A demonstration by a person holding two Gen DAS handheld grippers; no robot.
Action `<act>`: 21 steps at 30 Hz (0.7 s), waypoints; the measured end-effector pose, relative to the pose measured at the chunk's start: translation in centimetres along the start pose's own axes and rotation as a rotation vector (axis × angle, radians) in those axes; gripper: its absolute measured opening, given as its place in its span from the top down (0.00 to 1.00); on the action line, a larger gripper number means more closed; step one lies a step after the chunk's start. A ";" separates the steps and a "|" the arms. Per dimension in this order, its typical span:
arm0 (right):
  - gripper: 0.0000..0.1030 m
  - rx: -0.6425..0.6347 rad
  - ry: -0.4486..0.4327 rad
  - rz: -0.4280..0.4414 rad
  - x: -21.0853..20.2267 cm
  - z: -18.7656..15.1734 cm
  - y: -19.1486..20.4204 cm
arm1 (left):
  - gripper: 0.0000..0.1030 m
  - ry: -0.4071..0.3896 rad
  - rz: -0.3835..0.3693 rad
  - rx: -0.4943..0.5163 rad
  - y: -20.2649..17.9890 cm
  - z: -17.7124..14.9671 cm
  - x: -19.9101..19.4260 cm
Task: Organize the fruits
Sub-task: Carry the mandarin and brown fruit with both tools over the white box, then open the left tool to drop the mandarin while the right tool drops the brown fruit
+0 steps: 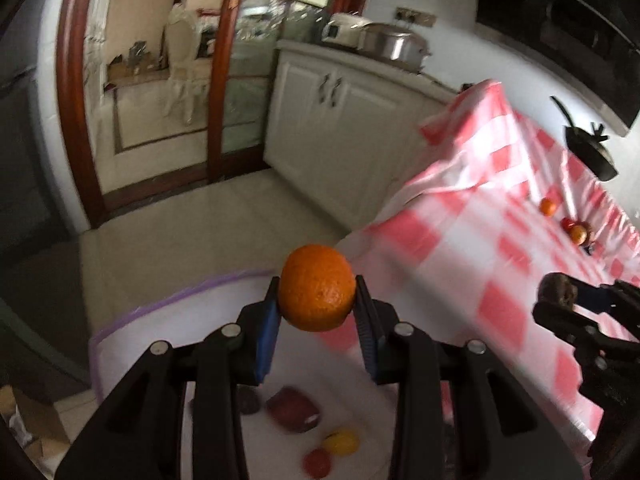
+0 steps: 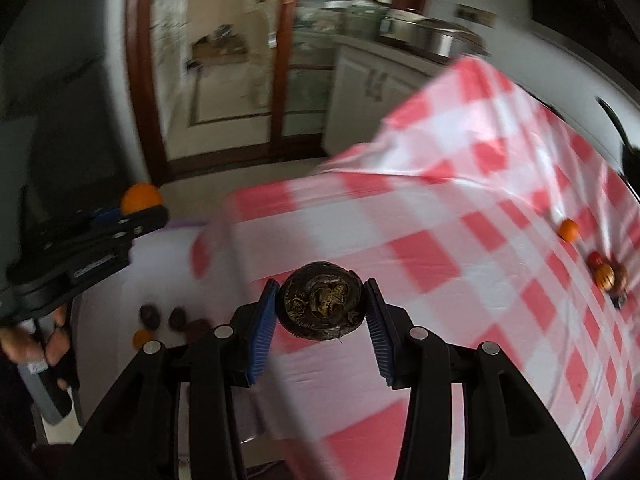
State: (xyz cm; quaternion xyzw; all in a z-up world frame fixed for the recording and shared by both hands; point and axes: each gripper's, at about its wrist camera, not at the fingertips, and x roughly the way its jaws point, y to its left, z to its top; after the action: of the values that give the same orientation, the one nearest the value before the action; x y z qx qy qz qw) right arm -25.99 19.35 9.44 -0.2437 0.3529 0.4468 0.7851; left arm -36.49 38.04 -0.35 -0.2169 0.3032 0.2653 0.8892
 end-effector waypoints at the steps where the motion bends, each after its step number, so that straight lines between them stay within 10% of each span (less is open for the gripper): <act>1: 0.59 -0.032 0.000 0.012 0.1 -0.3 1.4 | 0.66 0.010 0.010 -0.008 0.7 -0.5 0.1; 21: 0.59 -0.315 0.221 0.128 6.6 -8.1 12.9 | 0.66 0.195 0.142 -0.092 9.0 -7.6 4.6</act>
State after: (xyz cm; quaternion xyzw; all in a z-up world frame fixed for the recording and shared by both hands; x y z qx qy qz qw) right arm -37.68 23.46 -1.63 -0.3882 0.3775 0.5160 0.6637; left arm -41.99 42.31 -10.89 -0.2604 0.3905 0.3190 0.8234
